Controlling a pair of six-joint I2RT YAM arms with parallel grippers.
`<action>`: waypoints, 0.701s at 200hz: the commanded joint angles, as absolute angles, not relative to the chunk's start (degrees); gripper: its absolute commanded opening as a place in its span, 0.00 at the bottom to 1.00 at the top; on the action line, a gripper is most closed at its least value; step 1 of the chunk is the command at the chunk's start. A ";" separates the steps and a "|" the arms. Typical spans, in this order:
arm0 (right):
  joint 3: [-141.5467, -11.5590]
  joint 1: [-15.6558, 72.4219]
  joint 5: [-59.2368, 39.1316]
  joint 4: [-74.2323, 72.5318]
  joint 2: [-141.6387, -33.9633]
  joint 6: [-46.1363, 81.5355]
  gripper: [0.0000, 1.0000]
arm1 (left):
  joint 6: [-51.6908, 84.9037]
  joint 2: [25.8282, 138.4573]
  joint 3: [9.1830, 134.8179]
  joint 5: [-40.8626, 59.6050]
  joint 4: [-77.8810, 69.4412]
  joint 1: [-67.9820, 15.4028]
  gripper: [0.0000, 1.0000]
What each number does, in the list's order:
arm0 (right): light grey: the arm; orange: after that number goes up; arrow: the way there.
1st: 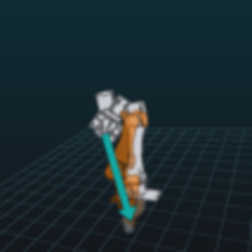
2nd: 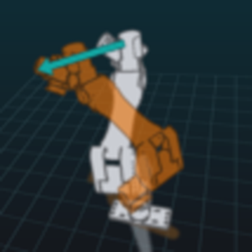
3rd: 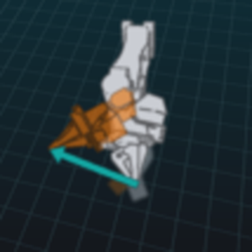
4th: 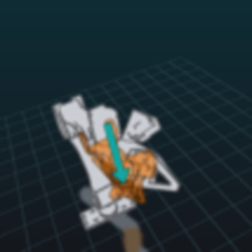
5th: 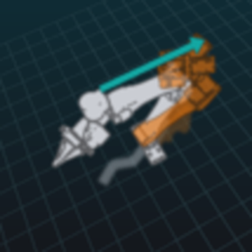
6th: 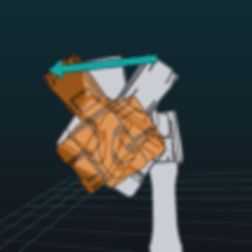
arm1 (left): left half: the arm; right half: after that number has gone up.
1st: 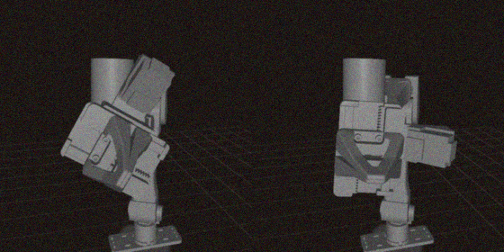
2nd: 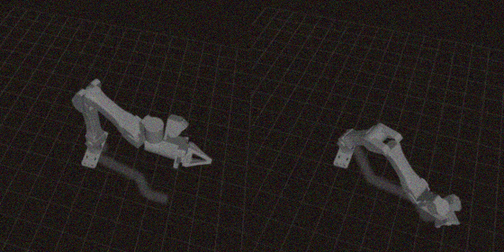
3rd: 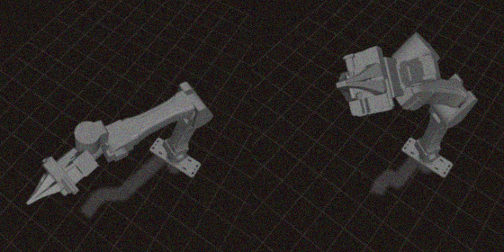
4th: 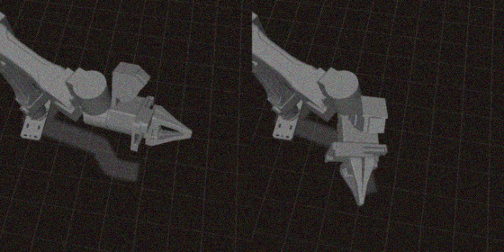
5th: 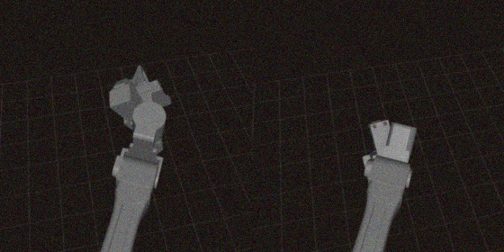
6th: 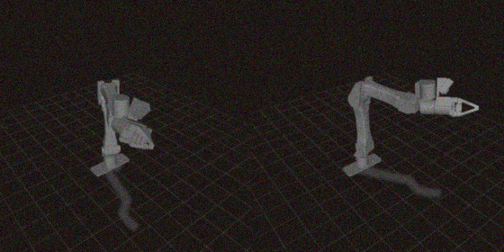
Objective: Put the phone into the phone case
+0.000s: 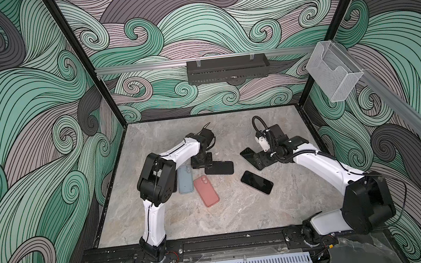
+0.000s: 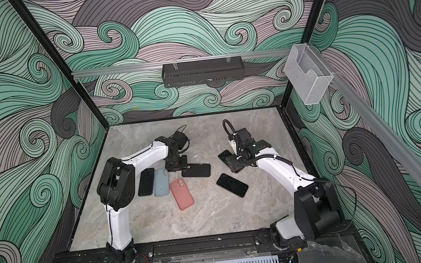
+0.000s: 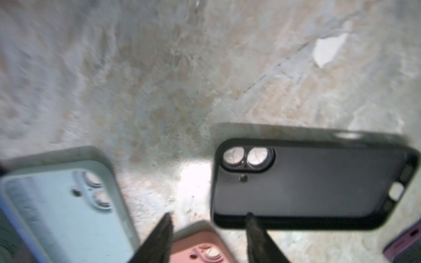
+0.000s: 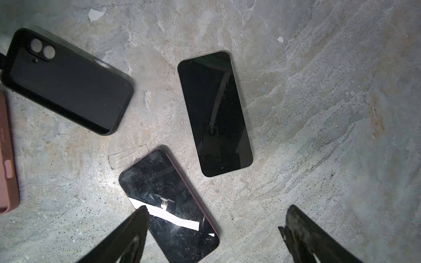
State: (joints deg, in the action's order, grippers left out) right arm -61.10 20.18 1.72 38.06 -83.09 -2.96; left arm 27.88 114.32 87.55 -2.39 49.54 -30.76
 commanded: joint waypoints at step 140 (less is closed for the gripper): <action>-78.43 17.76 -1.74 44.93 -111.11 -10.27 0.93 | 23.10 79.38 68.38 -7.46 41.89 -29.88 0.68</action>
State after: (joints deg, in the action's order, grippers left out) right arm -77.06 17.98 -0.95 42.92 -108.66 -8.91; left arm 24.18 82.85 69.21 -6.09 43.22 -30.17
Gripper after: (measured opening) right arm 0.932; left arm 0.676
